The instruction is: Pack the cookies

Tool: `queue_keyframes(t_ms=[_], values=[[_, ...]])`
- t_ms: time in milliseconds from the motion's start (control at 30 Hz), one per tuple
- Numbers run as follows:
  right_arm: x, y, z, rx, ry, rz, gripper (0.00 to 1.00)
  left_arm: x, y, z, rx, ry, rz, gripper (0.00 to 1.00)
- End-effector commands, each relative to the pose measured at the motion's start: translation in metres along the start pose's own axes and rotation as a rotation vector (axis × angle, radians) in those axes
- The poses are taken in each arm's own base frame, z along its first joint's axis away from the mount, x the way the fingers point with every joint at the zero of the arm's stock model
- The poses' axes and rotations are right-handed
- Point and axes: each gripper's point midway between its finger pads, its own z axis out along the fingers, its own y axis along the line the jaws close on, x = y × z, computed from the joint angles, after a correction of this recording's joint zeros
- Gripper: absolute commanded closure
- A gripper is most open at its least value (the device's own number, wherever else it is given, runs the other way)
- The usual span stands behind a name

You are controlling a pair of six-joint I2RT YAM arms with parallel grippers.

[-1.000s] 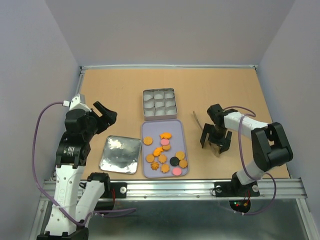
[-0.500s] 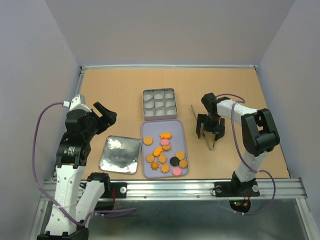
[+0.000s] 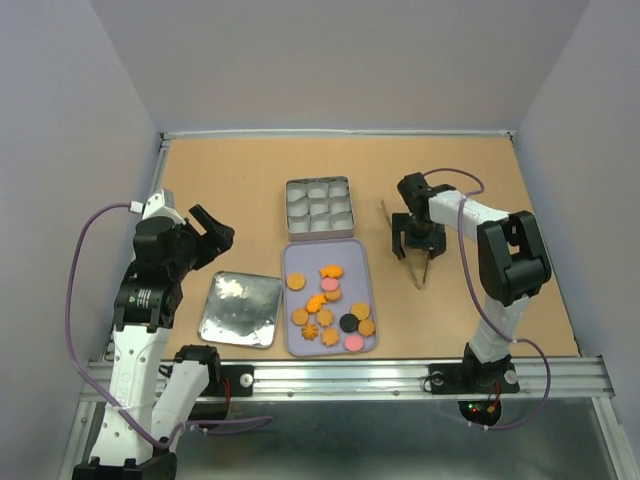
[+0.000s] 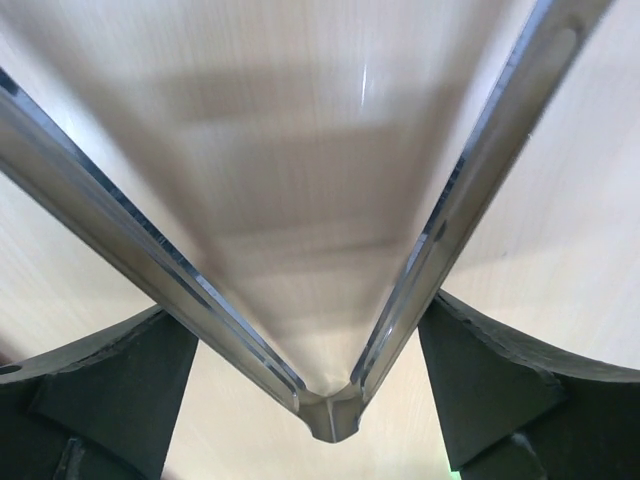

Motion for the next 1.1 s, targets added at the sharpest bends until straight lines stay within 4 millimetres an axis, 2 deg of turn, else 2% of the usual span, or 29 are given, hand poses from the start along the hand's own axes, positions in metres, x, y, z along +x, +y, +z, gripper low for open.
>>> queue_keyframes(t_ms=[0, 133, 167, 400, 467, 533, 567, 600, 667, 733, 800, 867, 933, 1067], values=[[-0.026, -0.017, 0.027, 0.136, -0.093, -0.010, 0.10, -0.006, -0.007, -0.007, 0.013, 0.002, 0.036, 0.16], [-0.013, -0.010, 0.034, 0.093, -0.075, 0.024, 0.15, -0.012, -0.009, -0.011, 0.005, 0.004, 0.048, 0.16], [-0.003, -0.012, 0.038, 0.094, -0.056, 0.026, 0.17, -0.012, -0.009, -0.012, 0.004, 0.005, 0.051, 0.16], [0.023, -0.003, 0.050, 0.013, -0.029, 0.074, 0.43, -0.010, -0.008, -0.017, -0.007, 0.020, 0.044, 0.18], [0.023, -0.001, 0.047, -0.005, -0.038, 0.084, 0.48, -0.010, -0.007, -0.017, -0.011, 0.024, 0.046, 0.18], [0.024, 0.001, 0.044, -0.018, -0.044, 0.089, 0.61, -0.009, -0.007, -0.018, -0.017, 0.030, 0.054, 0.18], [0.020, 0.002, 0.038, -0.028, -0.059, 0.096, 0.68, -0.009, -0.006, -0.017, -0.024, 0.035, 0.056, 0.19], [0.018, 0.003, 0.034, -0.039, -0.068, 0.098, 0.85, -0.009, -0.003, -0.017, -0.038, 0.038, 0.058, 0.19], [0.012, 0.005, 0.023, -0.059, -0.092, 0.109, 0.98, -0.010, -0.002, -0.015, -0.049, 0.043, 0.065, 0.19], [0.002, 0.010, 0.001, -0.095, -0.125, 0.127, 1.00, -0.013, -0.003, -0.013, -0.054, 0.042, 0.069, 0.20], [0.000, 0.011, -0.015, -0.112, -0.125, 0.133, 0.99, -0.015, -0.003, -0.011, -0.062, 0.043, 0.073, 0.20], [-0.011, 0.015, -0.040, -0.151, -0.166, 0.143, 1.00, -0.021, -0.005, -0.011, -0.063, 0.029, 0.073, 0.20], [-0.009, 0.017, -0.059, -0.179, -0.161, 0.145, 1.00, -0.024, -0.009, -0.008, -0.053, 0.030, 0.072, 0.20], [-0.011, 0.036, -0.119, -0.355, -0.193, 0.149, 1.00, -0.026, -0.019, -0.003, -0.006, 0.036, 0.072, 0.20]])
